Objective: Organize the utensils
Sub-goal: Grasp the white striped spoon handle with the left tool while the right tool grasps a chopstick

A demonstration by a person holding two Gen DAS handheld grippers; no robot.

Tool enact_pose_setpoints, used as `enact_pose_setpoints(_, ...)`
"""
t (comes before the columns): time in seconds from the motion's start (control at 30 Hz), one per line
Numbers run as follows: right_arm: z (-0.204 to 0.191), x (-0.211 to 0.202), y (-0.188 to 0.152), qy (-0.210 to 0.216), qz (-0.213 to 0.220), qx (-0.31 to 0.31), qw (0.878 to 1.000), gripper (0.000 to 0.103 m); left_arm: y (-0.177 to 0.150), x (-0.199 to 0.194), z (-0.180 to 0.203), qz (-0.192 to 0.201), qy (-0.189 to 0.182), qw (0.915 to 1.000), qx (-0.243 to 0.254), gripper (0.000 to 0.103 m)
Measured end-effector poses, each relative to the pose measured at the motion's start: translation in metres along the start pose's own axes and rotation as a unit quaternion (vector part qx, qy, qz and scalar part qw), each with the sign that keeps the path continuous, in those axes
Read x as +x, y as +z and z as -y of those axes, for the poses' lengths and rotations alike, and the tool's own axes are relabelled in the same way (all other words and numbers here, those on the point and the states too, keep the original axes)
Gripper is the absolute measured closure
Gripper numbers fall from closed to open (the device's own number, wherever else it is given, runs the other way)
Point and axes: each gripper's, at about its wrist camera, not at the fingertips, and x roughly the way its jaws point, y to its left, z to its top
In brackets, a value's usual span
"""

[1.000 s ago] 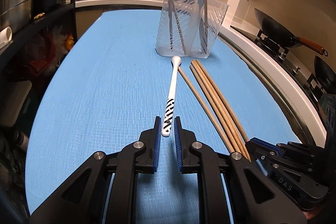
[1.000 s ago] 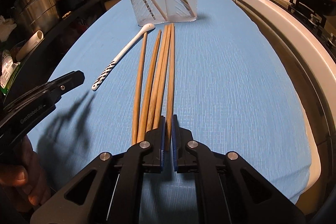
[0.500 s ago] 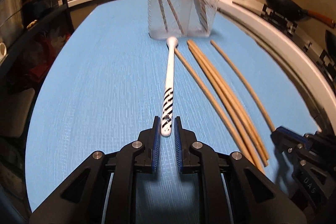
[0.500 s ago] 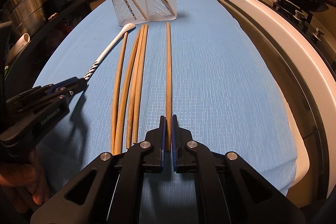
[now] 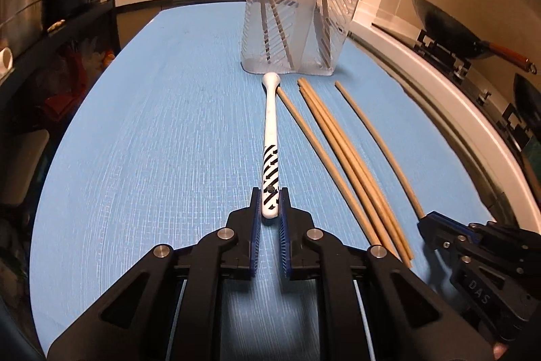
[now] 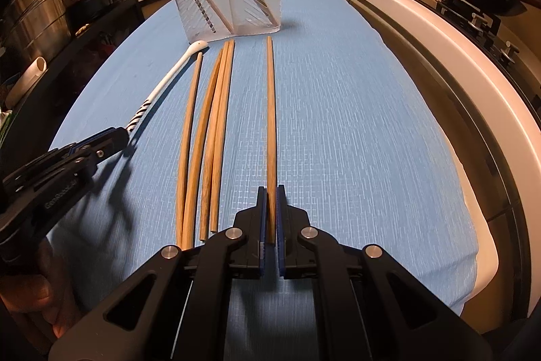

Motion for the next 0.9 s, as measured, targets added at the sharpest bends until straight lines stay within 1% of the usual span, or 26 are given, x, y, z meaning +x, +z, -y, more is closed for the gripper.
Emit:
enact_pose_setpoints(0.13,-0.001,-0.002,-0.003,-0.001,0.001,0.000,1.000,0.098,-0.015,-0.018,-0.006,0.025,0.002,0.9997,-0.006,0.093)
enact_pose_setpoints(0.23,-0.003,-0.004,-0.006,-0.005,0.005,0.002,1.000,0.098,-0.032,-0.024,-0.012,0.028,0.010,0.9994,-0.018,0.093)
enact_pose_setpoints(0.33,-0.005,-0.004,-0.008,-0.012,0.011,0.005,1.000,0.097,-0.044,-0.024,-0.013,0.030,0.023,0.9992,-0.016,0.092)
enact_pose_setpoints(0.4,-0.005,-0.005,-0.009,-0.013,0.013,0.009,1.000,0.097,-0.045,-0.024,-0.012,0.038,0.026,0.9989,-0.011,0.092)
enact_pose_setpoints(0.5,-0.005,-0.005,-0.009,-0.015,0.014,0.006,1.000,0.096,-0.043,-0.023,-0.015,0.046,0.029,0.9984,-0.016,0.092)
enact_pose_setpoints(0.67,-0.008,-0.005,-0.009,-0.022,0.019,0.001,1.000,0.096,-0.048,-0.020,-0.002,0.064,0.068,0.9954,0.022,0.091)
enact_pose_setpoints(0.73,-0.008,-0.005,-0.009,-0.025,0.021,-0.001,0.999,0.096,-0.050,-0.021,0.000,0.070,0.076,0.9941,0.031,0.091)
enact_pose_setpoints(0.9,-0.008,-0.004,-0.009,-0.027,0.023,0.000,0.999,0.096,-0.051,-0.023,-0.002,0.078,0.072,0.9939,0.027,0.091)
